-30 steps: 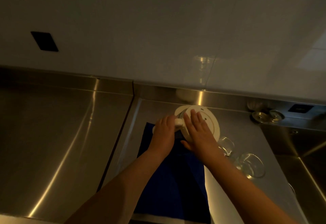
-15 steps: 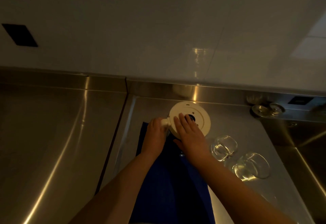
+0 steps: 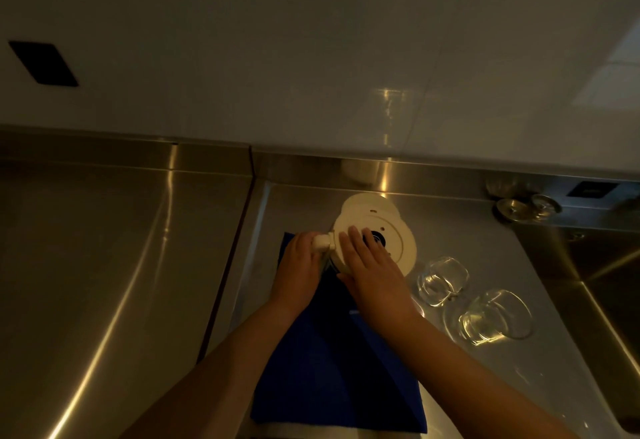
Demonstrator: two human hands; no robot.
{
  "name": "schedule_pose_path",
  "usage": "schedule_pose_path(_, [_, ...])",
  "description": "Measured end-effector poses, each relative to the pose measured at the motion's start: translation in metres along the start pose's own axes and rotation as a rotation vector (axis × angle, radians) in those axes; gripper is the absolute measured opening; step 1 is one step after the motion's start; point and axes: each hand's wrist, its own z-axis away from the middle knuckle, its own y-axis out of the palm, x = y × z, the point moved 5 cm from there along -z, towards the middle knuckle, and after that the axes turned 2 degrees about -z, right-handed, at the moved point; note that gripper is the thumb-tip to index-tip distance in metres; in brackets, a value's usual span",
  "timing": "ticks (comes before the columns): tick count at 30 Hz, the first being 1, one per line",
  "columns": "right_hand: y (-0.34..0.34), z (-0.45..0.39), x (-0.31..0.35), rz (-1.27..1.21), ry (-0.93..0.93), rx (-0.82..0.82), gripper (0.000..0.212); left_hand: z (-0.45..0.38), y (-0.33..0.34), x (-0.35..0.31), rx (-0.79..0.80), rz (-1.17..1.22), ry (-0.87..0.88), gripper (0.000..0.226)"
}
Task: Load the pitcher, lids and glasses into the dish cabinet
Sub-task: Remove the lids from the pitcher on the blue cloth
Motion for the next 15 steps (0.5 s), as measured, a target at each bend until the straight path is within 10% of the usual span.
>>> schedule_pose_path(10, [0.007,-0.002,0.0,0.013,-0.033,-0.012,0.061,0.006,-0.004,0.01,0.051,-0.129,0.073,0.016])
schedule_pose_path(15, [-0.01,0.009,-0.002,-0.029,-0.096,-0.067,0.059,0.006,0.003,-0.017,0.085,-0.48,0.3,0.056])
